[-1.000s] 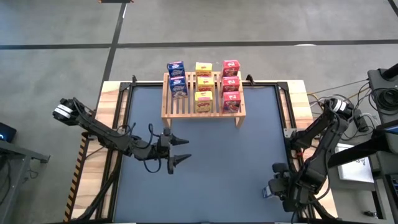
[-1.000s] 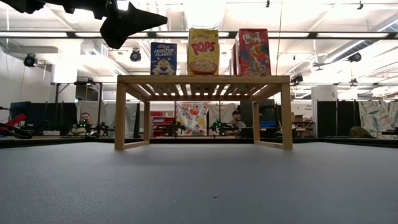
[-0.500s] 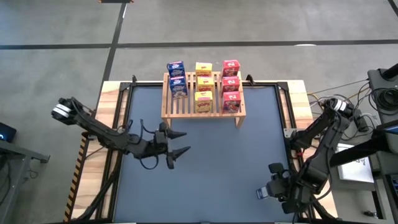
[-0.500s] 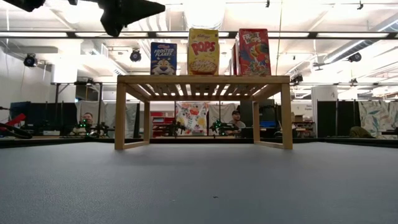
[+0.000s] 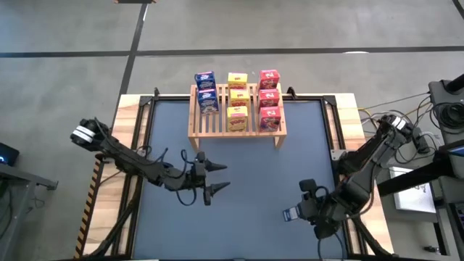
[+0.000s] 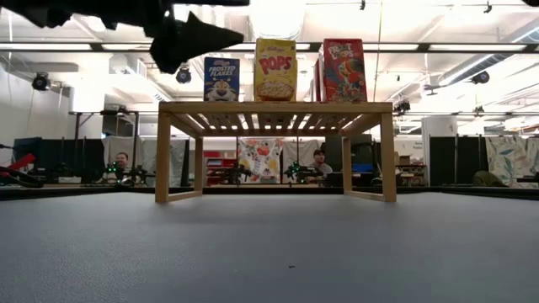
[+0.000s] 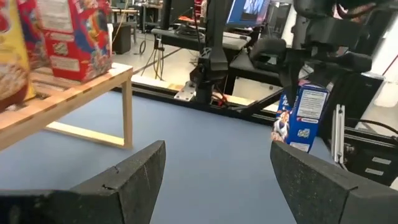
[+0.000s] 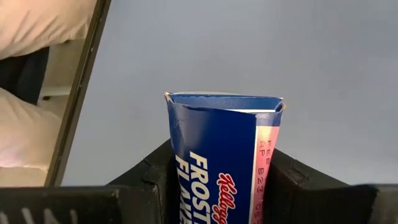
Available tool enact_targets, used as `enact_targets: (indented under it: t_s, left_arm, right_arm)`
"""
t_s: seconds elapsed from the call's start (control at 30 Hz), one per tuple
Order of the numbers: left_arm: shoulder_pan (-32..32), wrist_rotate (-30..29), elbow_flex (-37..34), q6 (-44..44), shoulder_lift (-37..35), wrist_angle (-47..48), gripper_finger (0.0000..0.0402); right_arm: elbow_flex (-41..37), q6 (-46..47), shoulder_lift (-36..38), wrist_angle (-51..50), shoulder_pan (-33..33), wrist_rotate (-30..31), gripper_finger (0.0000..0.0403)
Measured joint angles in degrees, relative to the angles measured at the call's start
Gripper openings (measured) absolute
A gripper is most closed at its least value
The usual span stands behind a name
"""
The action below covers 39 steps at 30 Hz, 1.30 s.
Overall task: Stack cereal on shelf
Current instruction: Put the blue cereal box on the shelf aligned with the other blue cereal boxes
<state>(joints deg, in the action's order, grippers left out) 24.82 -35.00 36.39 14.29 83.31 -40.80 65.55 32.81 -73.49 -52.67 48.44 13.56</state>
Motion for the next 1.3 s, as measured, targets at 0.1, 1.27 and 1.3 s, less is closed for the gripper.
enact_targets:
  t_s: [0.1, 1.27, 1.3]
  left_arm:
    - [0.00, 0.08, 2.50, -0.56, 1.49, 1.86, 0.0274]
    - [0.01, 8.41, 12.60, -0.97, 14.80, -0.84, 0.0274]
    - [0.04, 8.64, 12.62, -0.94, 14.80, -0.84, 0.0274]
  right_arm:
    - [1.79, -2.64, 0.00, -1.25, -2.08, -0.01, 0.0150]
    - [4.34, -12.72, 0.02, -1.09, -10.55, 0.04, 0.0150]
    - [4.34, -12.88, 0.02, -1.09, -10.69, 0.02, 0.0150]
